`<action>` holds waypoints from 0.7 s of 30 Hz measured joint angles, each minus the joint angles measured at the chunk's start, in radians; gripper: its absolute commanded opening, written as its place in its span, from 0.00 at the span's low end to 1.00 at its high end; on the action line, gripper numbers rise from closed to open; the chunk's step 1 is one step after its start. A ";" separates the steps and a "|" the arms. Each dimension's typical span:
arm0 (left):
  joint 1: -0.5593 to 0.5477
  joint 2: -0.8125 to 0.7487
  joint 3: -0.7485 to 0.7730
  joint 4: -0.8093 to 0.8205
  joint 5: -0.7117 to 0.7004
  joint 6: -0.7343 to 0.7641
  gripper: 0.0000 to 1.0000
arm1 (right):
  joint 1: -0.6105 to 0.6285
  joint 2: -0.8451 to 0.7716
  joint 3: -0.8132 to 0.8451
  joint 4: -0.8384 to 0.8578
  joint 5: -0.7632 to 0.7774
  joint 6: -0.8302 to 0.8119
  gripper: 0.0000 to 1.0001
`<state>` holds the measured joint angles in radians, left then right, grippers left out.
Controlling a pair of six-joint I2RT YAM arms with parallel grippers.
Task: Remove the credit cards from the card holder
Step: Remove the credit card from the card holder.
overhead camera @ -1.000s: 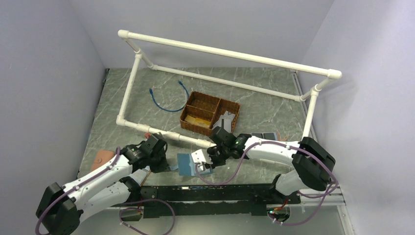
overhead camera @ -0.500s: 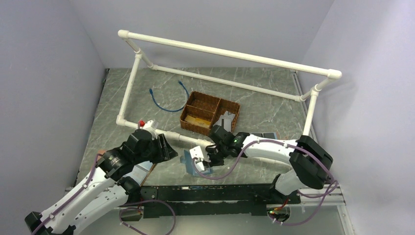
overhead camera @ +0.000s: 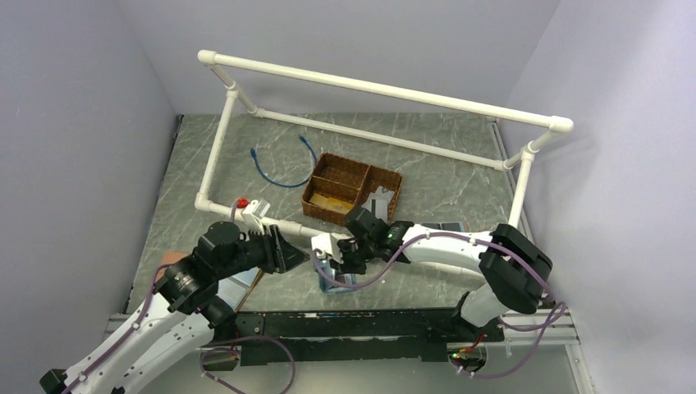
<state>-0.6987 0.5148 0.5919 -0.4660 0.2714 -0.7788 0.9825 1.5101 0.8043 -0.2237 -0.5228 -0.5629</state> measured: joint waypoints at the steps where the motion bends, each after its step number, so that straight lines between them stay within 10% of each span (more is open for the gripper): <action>1: 0.000 -0.013 -0.011 -0.002 -0.003 -0.001 0.53 | 0.000 0.002 0.013 0.000 -0.002 0.012 0.05; 21: 0.000 -0.206 -0.113 -0.061 -0.058 -0.118 0.51 | 0.010 0.343 0.308 0.034 -0.099 0.306 0.08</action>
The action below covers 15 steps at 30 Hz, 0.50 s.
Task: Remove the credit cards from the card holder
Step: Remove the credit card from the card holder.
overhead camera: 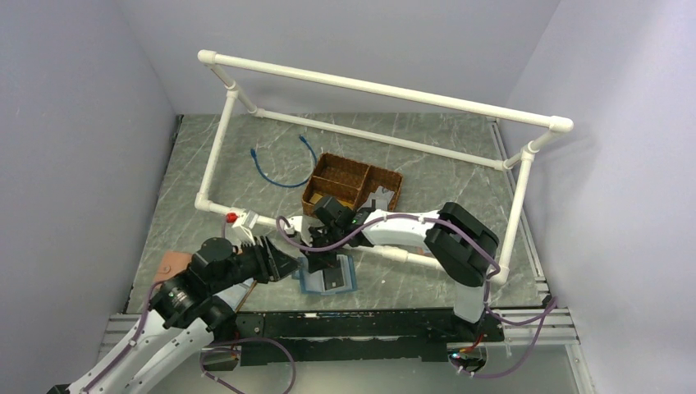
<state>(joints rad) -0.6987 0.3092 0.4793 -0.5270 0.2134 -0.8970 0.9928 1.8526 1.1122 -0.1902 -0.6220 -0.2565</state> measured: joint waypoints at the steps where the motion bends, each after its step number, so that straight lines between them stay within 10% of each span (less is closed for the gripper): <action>1: 0.000 0.003 -0.014 0.011 0.004 -0.009 0.51 | 0.000 0.002 0.004 -0.003 0.000 0.005 0.08; 15: 0.000 0.164 -0.170 0.264 0.079 -0.143 0.44 | -0.046 0.035 0.032 -0.018 -0.065 0.102 0.02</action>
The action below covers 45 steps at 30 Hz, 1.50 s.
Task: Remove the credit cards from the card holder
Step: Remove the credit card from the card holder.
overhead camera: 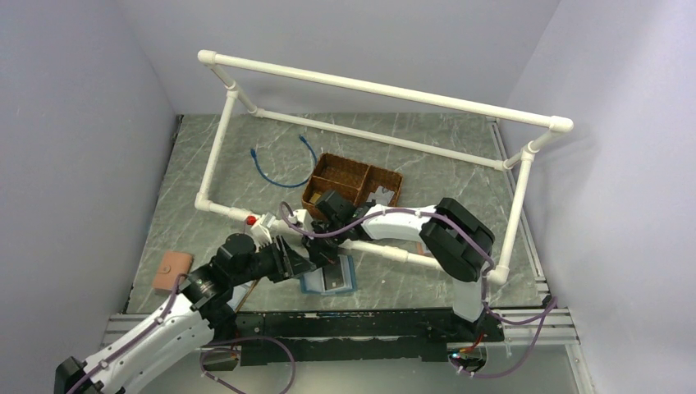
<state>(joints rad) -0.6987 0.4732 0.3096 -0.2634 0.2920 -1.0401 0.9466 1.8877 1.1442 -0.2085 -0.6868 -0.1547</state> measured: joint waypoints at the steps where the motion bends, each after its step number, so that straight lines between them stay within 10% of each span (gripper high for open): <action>1: 0.000 0.024 -0.008 0.026 0.006 -0.003 0.42 | 0.000 0.006 0.000 0.000 0.000 0.010 0.00; 15: 0.000 0.148 -0.079 0.046 -0.026 -0.034 0.00 | -0.023 0.016 0.012 -0.004 0.007 0.087 0.00; 45: 0.002 0.358 -0.081 0.192 -0.107 -0.043 0.23 | -0.036 -0.257 -0.197 -0.214 0.164 -0.522 0.00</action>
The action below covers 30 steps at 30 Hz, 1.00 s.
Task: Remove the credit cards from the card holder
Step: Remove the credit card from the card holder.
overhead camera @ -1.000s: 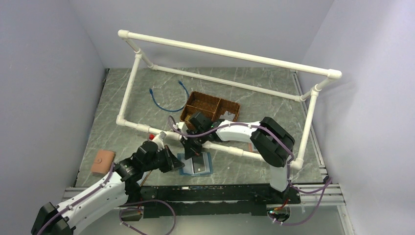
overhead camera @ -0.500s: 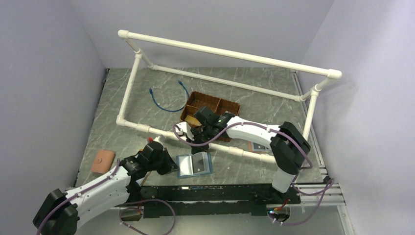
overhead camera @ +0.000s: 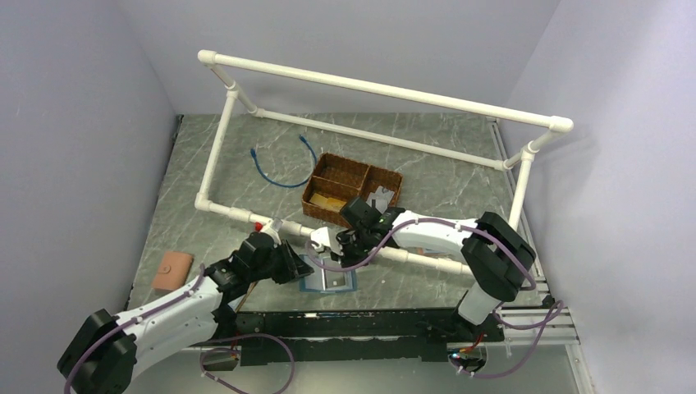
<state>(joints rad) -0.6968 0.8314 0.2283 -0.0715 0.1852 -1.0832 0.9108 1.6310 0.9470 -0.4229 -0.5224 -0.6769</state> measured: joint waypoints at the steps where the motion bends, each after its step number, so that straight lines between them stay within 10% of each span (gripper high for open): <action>1: 0.000 0.000 -0.005 0.016 0.003 -0.003 0.23 | 0.003 0.002 0.000 0.008 0.008 -0.002 0.00; 30: 0.002 0.282 -0.017 0.264 0.109 -0.064 0.42 | 0.085 0.050 0.050 0.045 0.087 0.005 0.00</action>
<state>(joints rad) -0.6945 1.1137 0.2111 0.1925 0.2947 -1.1473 0.9958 1.6806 0.9970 -0.3782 -0.4355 -0.6716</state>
